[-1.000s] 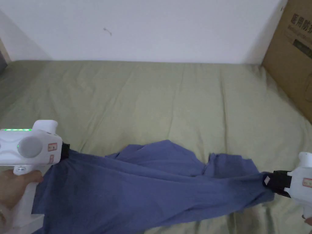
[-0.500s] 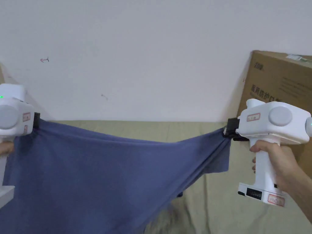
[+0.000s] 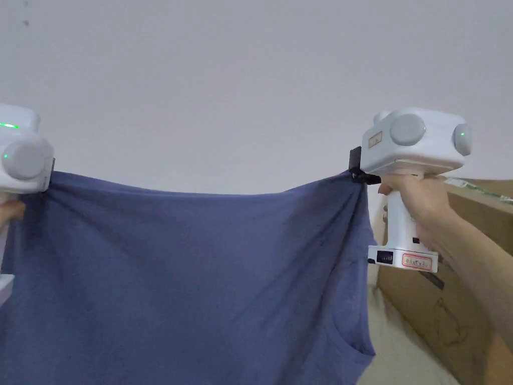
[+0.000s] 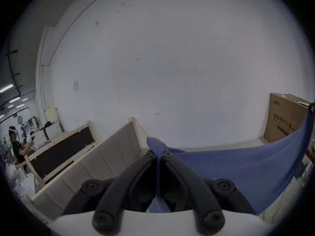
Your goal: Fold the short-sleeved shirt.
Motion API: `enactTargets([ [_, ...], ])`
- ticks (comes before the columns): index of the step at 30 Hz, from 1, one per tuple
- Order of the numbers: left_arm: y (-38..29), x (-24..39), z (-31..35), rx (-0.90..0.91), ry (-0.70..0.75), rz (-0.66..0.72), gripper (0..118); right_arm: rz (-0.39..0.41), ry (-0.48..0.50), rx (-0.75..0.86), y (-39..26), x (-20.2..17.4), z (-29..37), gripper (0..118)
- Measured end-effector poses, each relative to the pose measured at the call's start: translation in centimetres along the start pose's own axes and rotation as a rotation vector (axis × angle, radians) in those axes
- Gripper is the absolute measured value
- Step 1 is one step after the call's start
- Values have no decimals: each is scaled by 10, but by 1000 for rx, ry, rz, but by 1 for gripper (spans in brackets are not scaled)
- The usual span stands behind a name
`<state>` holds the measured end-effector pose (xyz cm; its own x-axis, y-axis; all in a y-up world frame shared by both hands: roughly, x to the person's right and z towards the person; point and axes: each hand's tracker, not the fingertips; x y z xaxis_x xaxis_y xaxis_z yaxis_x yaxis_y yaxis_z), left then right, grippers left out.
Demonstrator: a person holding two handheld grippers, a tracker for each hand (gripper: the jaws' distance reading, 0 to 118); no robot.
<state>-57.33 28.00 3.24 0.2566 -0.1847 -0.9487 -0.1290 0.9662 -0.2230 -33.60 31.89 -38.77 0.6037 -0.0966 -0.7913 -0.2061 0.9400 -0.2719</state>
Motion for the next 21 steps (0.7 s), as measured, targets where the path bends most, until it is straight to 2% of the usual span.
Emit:
enactTargets([
  [4,34,8,-30,52,46,11,2,-23,-23,57,42,-8,-19,2],
  [6,52,5,-36,119,38,127,2,-22,-40,131,61,-10,-23,2],
  [8,67,7,-41,159,58,139,2,-39,-30,170,77,-9,-20,2],
  [9,73,9,-42,179,58,112,2,-37,-12,202,84,-9,-18,2],
  [12,82,17,-44,264,68,54,2,-10,-52,277,91,-7,-10,2],
  [14,76,21,-45,307,66,83,2,-26,-68,334,86,-4,-12,2],
  [17,50,33,-56,349,69,65,2,-23,-66,311,64,2,-27,2],
  [19,25,46,-75,292,89,33,2,1,-61,255,38,6,-44,2],
  [21,-11,55,-111,183,18,48,2,1,-61,170,1,14,-70,2],
])
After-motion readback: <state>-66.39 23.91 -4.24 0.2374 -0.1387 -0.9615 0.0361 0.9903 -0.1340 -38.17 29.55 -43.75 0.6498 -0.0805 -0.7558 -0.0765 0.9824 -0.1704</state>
